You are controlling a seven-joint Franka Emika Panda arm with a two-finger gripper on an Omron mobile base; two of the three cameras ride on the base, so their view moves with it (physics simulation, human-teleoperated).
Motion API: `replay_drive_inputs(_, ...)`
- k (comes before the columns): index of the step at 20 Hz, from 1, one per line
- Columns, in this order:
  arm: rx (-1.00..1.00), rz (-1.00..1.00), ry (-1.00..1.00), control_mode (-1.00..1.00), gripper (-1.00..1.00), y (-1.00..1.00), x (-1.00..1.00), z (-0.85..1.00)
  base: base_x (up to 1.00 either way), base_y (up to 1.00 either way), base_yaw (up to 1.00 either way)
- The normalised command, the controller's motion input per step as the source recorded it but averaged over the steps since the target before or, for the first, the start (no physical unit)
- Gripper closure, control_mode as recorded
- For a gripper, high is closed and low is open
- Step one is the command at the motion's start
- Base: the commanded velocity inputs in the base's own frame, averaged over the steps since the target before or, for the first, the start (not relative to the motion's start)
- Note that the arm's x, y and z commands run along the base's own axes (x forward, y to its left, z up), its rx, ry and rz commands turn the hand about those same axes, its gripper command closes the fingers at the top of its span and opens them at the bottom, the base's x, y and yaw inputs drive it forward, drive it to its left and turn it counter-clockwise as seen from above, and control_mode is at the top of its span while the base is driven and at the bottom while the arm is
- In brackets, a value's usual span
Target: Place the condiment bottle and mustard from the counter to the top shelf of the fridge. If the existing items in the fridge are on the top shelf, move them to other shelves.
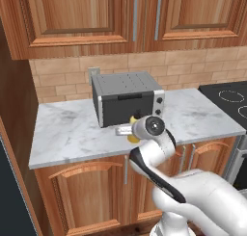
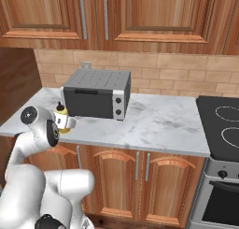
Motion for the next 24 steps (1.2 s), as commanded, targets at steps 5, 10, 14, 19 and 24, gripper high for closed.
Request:
replay_drive_inputs(5, -0.05, 0.00, 0.00, -1.00, 1.00, 0.00, -1.00, 1.00, 0.00, 0.00, 0.00)
replay_drive_inputs(10, -0.03, 0.00, 0.08, -1.00, 1.00, 0.00, -1.00, 1.00, 0.00, 0.00, 0.00)
replay_drive_inputs(14, 0.00, 0.00, 0.23, -1.00, 1.00, -0.07, -1.00, 0.88, 0.00, 0.00, 0.00)
replay_drive_inputs(19, 0.00, 0.00, 0.15, -1.00, 1.00, -0.25, -1.00, 0.41, 0.00, 0.00, 0.00)
replay_drive_inputs(24, 0.00, -0.01, 0.00, -1.00, 1.00, -0.24, -0.60, 0.02, 0.00, 0.00, 0.00)
